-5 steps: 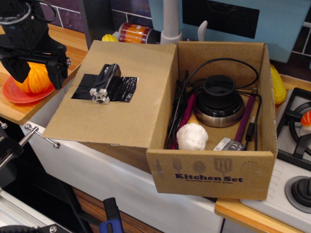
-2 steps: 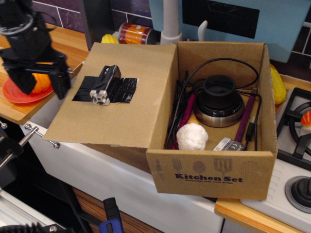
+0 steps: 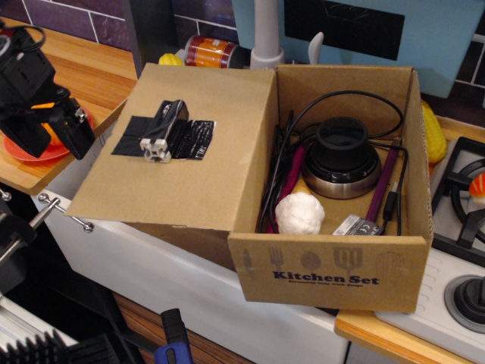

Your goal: Close brown1fbox flap

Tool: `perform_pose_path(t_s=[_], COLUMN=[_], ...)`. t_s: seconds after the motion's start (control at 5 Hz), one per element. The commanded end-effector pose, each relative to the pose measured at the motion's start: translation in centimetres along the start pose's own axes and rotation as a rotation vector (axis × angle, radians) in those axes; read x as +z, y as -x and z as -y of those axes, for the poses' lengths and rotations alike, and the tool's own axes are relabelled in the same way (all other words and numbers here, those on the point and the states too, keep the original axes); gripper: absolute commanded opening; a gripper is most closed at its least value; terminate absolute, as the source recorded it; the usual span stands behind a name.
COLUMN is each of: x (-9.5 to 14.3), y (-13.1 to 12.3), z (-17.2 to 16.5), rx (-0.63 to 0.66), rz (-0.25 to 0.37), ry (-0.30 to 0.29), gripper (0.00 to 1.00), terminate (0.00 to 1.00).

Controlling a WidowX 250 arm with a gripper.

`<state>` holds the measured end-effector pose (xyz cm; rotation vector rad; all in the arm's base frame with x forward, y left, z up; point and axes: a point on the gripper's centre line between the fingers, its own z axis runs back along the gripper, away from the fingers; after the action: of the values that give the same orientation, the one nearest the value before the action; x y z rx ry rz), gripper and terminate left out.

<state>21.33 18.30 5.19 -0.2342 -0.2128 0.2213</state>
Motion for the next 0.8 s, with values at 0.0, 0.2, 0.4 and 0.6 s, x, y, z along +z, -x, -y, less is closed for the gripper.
perform_pose_path(t_s=[0.0, 0.2, 0.4, 0.6], x=[0.2, -0.3, -1.2, -0.4], y=[-0.5, -0.9, -1.3, -2.0], z=[1.7, 2.7, 3.6, 4.9], rx=[0.008, 0.029, 0.056, 0.072], rz=[0.107, 0.111, 0.123, 0.114], ry=[0.193, 0.231, 0.267, 0.277], gripper=[1.00, 1.00, 1.00, 1.00], terminate=[0.00, 0.00, 0.00, 0.00])
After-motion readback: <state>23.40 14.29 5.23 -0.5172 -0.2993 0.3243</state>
